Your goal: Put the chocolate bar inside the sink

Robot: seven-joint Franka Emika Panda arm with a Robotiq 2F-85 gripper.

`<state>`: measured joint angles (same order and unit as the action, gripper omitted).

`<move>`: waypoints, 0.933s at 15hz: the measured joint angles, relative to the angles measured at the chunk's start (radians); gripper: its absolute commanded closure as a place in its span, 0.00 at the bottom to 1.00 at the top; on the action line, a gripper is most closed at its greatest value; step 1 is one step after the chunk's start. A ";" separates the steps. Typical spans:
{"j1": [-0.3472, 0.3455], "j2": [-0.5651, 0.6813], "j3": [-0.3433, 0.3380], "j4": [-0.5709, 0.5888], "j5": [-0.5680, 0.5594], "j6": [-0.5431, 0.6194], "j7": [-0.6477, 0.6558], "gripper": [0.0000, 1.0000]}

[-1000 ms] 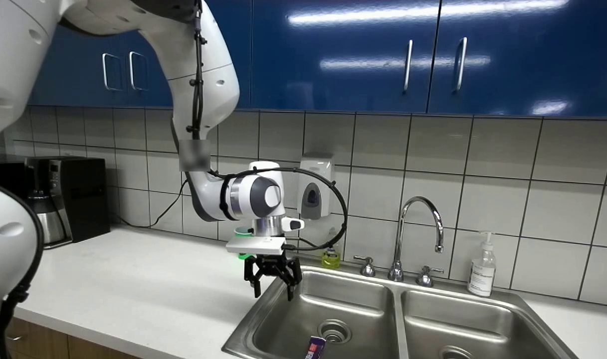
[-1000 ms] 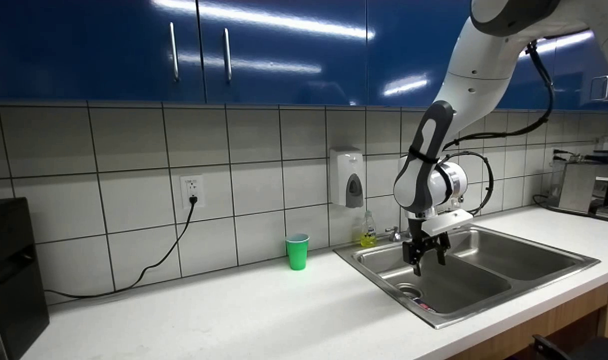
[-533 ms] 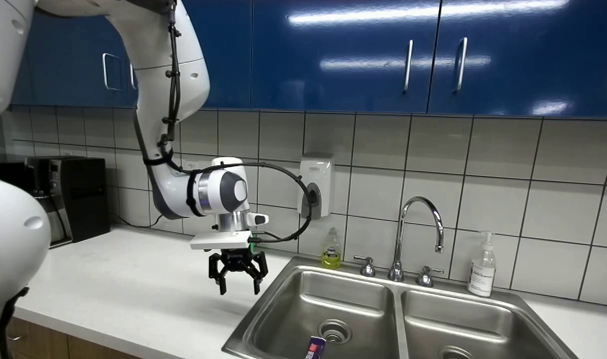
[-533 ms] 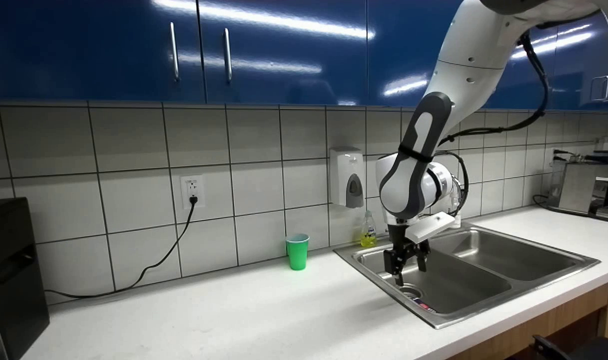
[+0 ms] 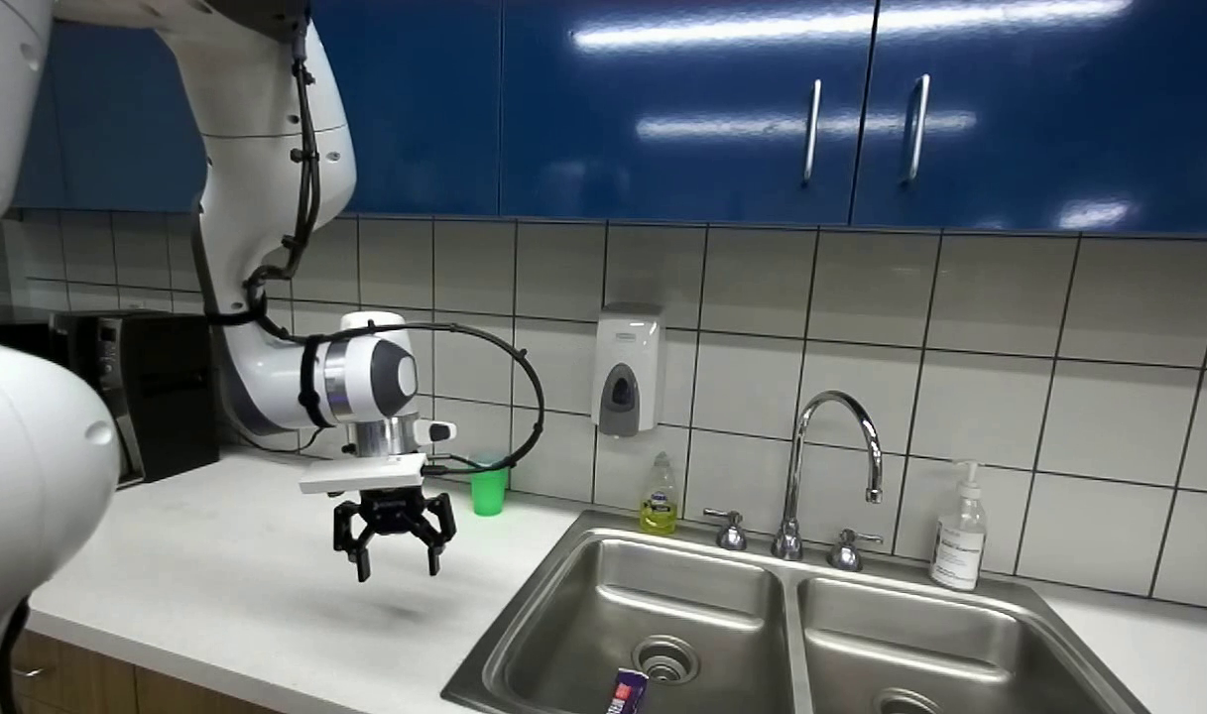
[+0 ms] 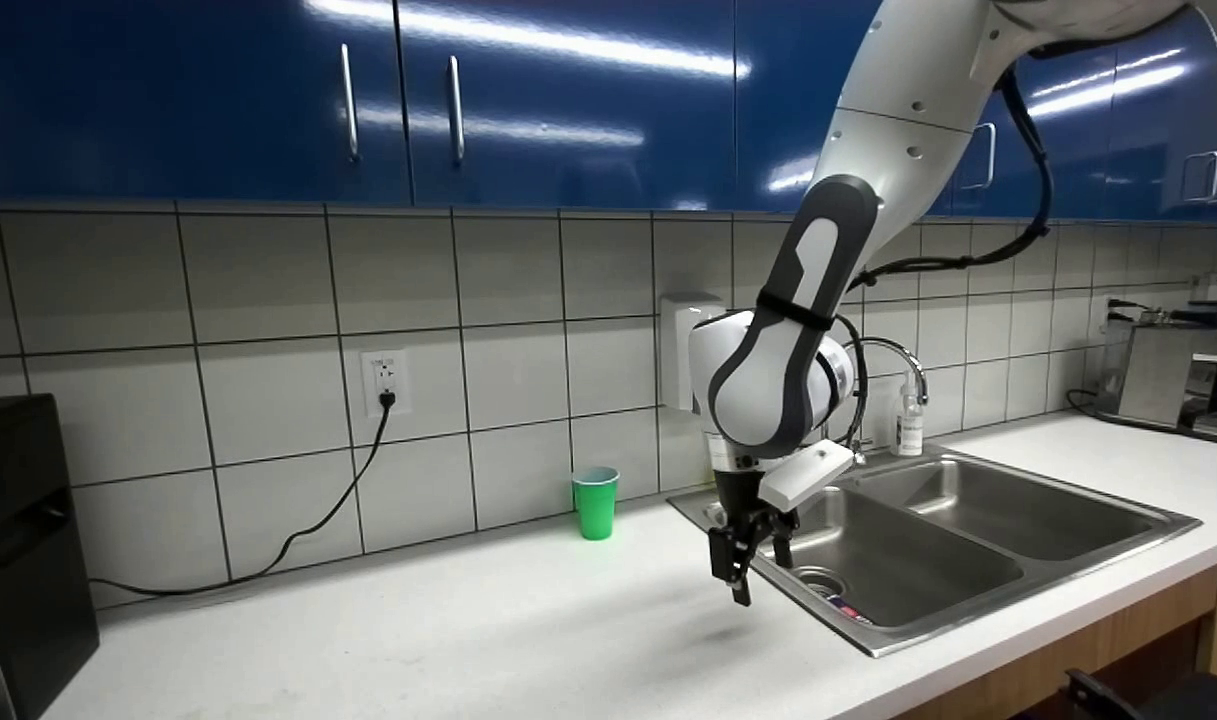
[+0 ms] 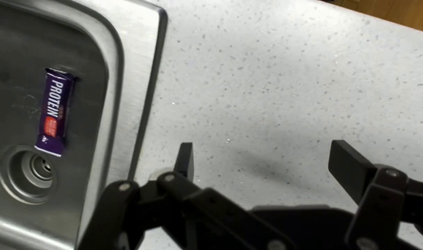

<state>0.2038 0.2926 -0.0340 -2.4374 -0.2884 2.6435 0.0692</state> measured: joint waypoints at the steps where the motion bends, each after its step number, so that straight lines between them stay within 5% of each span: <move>1: 0.011 0.000 0.011 0.000 0.000 0.000 0.006 0.00; 14: 0.093 -0.005 0.045 -0.028 0.000 0.012 0.273 0.00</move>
<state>0.2964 0.2874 0.0113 -2.4650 -0.2880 2.6556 0.3425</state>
